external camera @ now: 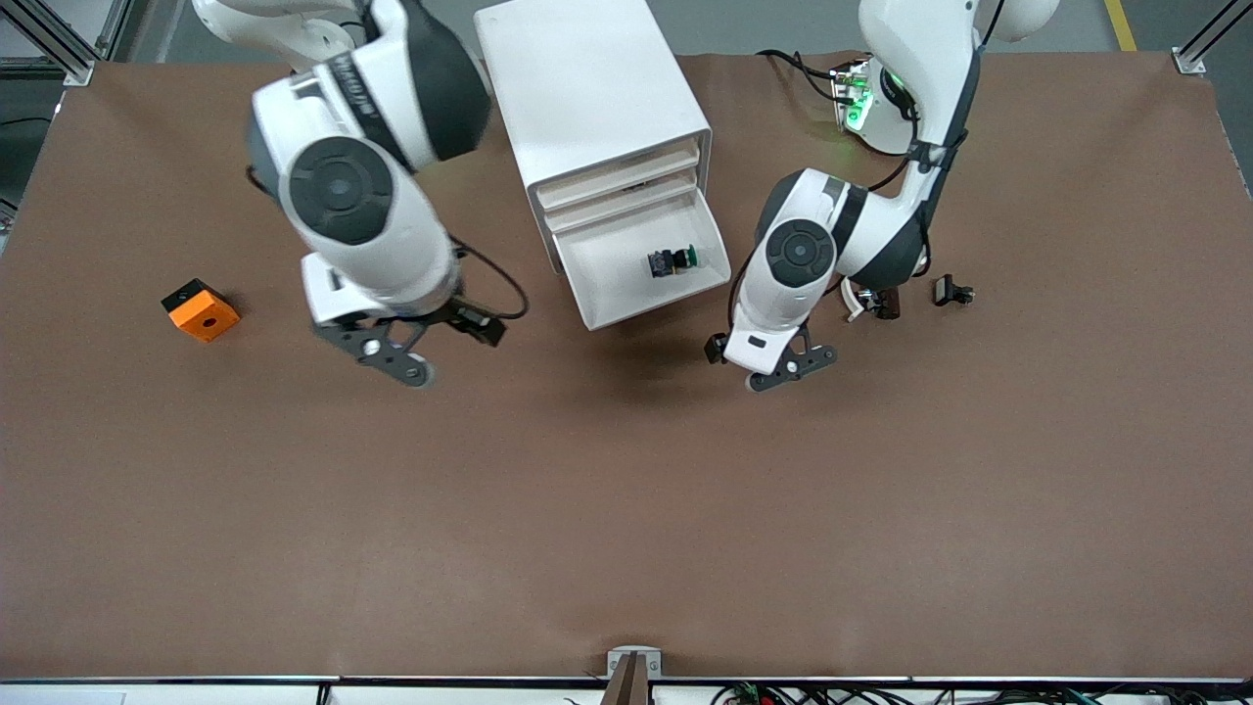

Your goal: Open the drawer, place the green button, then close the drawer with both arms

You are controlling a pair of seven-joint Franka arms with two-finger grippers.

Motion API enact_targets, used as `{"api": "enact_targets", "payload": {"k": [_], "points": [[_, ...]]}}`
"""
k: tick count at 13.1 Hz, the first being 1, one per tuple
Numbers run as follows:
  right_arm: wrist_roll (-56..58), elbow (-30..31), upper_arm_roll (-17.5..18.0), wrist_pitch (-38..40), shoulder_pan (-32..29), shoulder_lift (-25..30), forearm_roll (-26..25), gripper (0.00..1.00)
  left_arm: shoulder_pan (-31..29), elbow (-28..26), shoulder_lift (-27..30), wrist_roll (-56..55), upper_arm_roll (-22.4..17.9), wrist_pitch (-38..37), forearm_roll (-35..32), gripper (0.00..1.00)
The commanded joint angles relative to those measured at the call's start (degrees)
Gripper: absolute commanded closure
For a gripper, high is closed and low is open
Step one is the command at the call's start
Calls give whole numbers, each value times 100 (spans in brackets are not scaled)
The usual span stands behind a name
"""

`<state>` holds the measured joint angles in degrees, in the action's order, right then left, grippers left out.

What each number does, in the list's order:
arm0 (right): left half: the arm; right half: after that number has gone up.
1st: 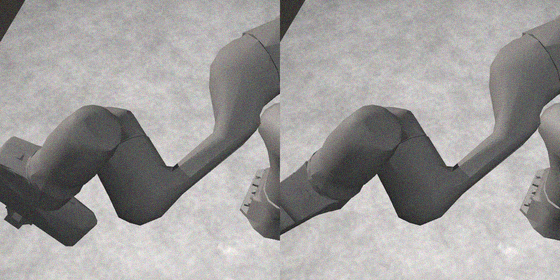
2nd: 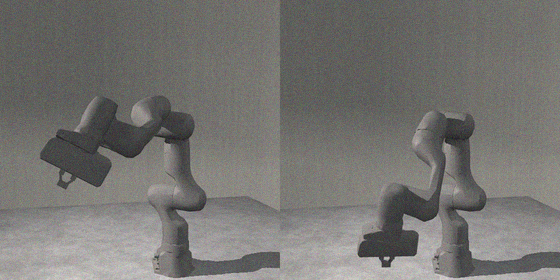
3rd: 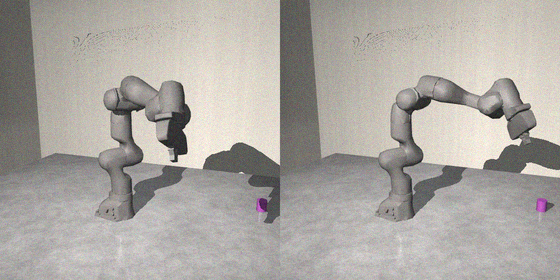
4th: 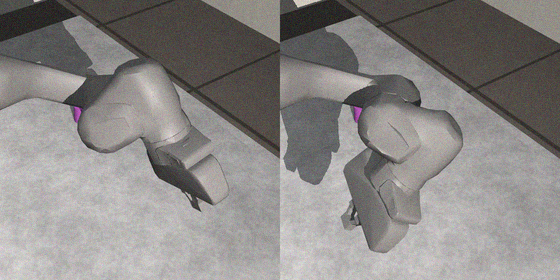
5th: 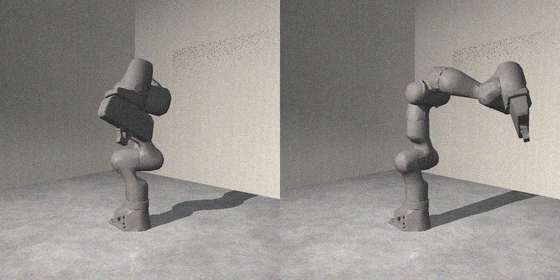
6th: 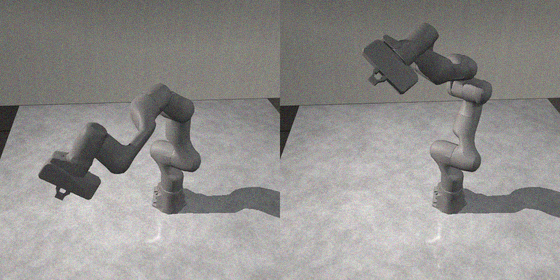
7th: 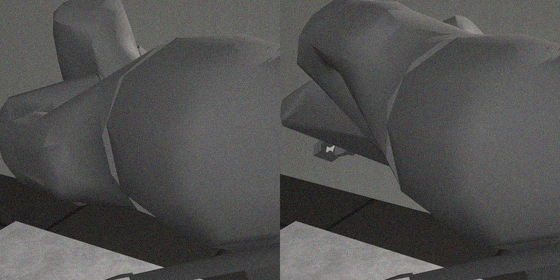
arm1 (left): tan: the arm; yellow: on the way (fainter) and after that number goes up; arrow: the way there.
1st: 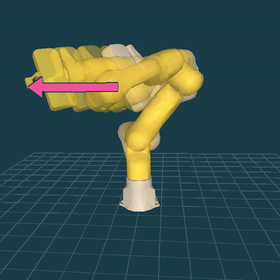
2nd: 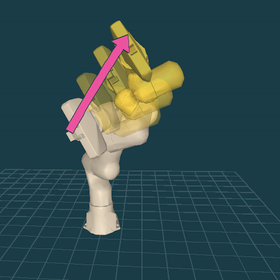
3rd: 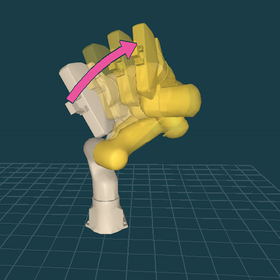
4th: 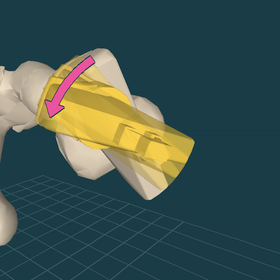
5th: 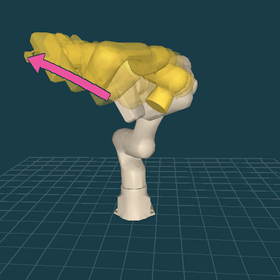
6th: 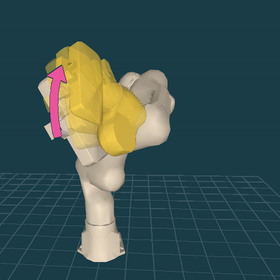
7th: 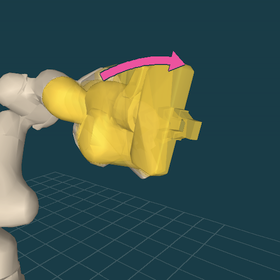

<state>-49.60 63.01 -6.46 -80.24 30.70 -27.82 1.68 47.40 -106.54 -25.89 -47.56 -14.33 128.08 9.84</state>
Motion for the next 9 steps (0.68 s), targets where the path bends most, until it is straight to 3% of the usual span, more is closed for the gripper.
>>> {"api": "enact_targets", "payload": {"k": [1,9], "points": [[992,159,119,114,-370,277,-264,0,146,134,-144,-51,17,155,-97,0],[3489,466,110,263,-1680,891,-291,0,164,275,-381,-96,614,674,457,0]]}}
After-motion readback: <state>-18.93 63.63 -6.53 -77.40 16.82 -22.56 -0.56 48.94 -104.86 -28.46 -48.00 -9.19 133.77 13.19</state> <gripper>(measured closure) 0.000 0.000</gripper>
